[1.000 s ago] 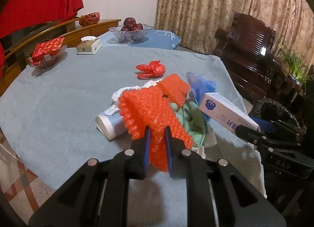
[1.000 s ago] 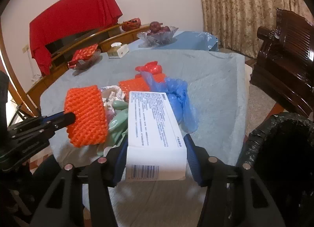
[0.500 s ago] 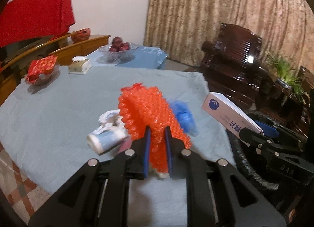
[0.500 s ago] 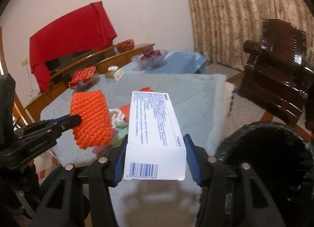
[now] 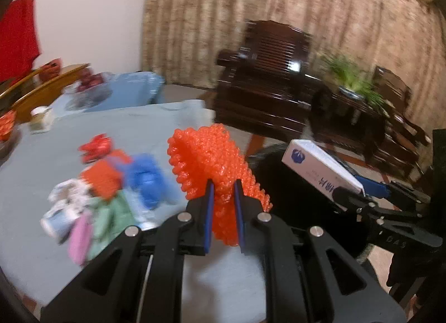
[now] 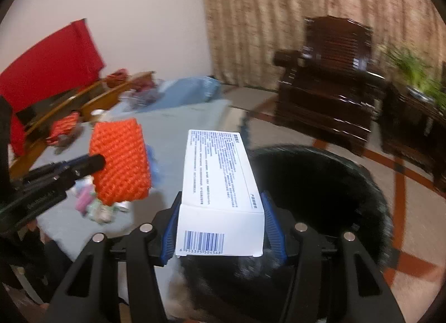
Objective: Collect trash
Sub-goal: 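Carry the orange net and white box over the bin and open both tools, then move both tools back over the trash pile on the table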
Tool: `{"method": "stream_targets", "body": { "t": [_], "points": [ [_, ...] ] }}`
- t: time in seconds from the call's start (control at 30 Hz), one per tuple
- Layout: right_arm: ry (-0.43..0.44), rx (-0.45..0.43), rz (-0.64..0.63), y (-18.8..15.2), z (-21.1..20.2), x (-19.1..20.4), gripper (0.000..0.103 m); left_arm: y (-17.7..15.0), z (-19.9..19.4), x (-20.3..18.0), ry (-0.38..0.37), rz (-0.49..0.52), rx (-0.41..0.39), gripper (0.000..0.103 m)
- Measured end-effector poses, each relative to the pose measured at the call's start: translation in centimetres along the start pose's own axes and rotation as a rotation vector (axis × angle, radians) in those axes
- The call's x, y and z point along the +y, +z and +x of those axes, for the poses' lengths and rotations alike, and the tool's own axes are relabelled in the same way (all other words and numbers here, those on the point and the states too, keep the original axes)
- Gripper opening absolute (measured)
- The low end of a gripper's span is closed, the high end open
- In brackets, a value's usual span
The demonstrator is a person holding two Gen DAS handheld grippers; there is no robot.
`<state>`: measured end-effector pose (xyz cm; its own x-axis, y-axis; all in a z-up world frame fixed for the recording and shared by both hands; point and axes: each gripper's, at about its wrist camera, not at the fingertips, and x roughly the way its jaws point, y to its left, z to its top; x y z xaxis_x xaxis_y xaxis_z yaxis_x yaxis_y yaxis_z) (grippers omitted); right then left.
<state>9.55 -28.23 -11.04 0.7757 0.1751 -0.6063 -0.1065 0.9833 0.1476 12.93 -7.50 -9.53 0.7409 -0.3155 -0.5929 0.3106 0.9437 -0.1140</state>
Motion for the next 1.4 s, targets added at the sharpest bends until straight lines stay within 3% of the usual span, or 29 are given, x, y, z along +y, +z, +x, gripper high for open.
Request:
{"method": "stream_targets", "body": {
  "t": [0.2, 0.37, 0.47, 0.53, 0.67, 0.8, 0.93, 1.07, 1.4],
  "points": [
    [-0.111, 0.029, 0.064, -2.1, -1.0, -4.9, 0.054, -0.2, 3.4, -5.3, -0.098, 0.068, 0.029, 0.013],
    [-0.163, 0.058, 0.1, -3.2, -1.2, -7.2, 0.054, -0.9, 5.6, -7.5, -0.154, 0.074, 0.063, 0.013],
    [-0.185, 0.071, 0.101, -3.6, -1.1, -7.8, 0.06, -0.9, 6.4, -8.2, -0.184, 0.072, 0.076, 0.023],
    [-0.202, 0.082, 0.099, -3.9, -1.0, -8.0, 0.061, -0.9, 6.6, -8.5, -0.193, 0.065, 0.076, 0.043],
    [-0.223, 0.09, 0.109, -4.1, -0.9, -8.2, 0.074, -1.1, 6.0, -7.9, -0.194, 0.051, 0.065, 0.054],
    [-0.237, 0.068, 0.116, -3.9, -1.4, -7.9, 0.09, -0.9, 4.6, -6.5, -0.156, 0.028, 0.038, 0.073],
    [-0.219, 0.034, 0.117, -3.2, -1.9, -7.0, 0.097, -0.7, 2.7, -4.4, -0.098, 0.015, -0.008, 0.09],
    [-0.174, 0.006, 0.125, -2.0, -1.9, -5.3, 0.097, -0.4, 0.4, -1.9, -0.037, -0.002, -0.043, 0.092],
    [-0.033, -0.067, 0.031, 1.1, -0.1, 2.2, 0.097, -0.7, -5.5, 7.5, 0.218, -0.089, -0.12, 0.094]
  ]
}}
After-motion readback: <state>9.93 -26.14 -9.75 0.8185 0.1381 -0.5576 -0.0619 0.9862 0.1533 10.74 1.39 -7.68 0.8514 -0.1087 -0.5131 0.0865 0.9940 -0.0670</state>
